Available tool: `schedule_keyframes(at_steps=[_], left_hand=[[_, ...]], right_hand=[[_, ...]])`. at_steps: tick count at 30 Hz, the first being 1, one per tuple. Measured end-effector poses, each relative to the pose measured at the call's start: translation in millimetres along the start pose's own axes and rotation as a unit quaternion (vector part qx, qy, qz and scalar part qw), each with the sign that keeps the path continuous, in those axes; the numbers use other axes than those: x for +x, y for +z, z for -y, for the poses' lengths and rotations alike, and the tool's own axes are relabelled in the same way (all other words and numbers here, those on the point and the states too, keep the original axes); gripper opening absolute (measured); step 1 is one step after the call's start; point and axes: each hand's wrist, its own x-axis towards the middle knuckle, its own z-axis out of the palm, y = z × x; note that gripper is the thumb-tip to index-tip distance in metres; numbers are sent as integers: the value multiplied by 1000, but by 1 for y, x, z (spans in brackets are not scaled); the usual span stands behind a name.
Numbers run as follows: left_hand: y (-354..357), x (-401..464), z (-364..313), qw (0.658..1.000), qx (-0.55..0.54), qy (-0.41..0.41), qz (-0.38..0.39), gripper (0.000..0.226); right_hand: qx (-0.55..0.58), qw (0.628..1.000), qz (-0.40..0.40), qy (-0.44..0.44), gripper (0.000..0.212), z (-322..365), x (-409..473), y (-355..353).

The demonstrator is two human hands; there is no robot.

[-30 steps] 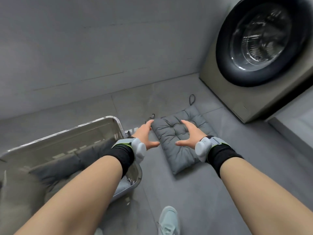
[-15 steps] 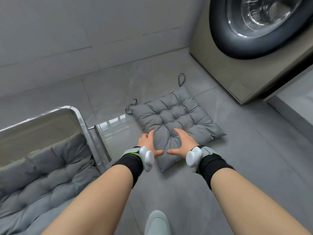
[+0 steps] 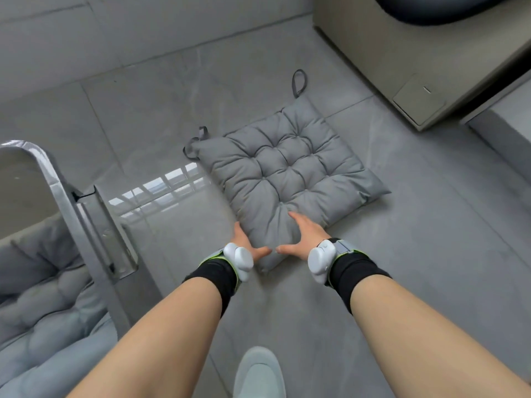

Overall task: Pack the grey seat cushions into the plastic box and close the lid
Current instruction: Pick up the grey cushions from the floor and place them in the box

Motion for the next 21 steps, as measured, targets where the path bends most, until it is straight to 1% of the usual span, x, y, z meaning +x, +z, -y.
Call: schedule_keyframes(at_steps=[4,6,7,9,10,11,13,16,18,21], left_hand=[[8,3,-2,997,-72,-23,-23,96],[12,0,-8,997,-68,-46,-13,95],[13,-3,-12,996,-72,-47,-12,100],[19,0,-15,995,-93,-29,-20,119],[22,6,-13,995,-90,-23,-25,125],[23,9,-12,996,-82,-21,-19,125],[18,1,-19,998,-63,-15,-8,107],[10,-12,-32,999,-43,2,-17,79],[0,-21,-42,999,-20,13,-25,70],[-14,-31,-59,999,-10,35,-32,63]], right_hand=[[7,1000,9,-7,99,-4,2,10],[9,1000,13,-7,99,-7,3,14],[9,1000,14,-6,98,-7,3,15],[18,1000,11,-5,98,-7,3,14],[25,1000,10,-4,98,-6,2,12],[31,999,9,-3,98,-6,1,11],[39,999,17,0,100,-4,0,9],[47,999,25,3,103,-1,-7,1],[48,998,32,-1,105,4,-15,-10],[47,998,31,-5,105,13,-25,-30]])
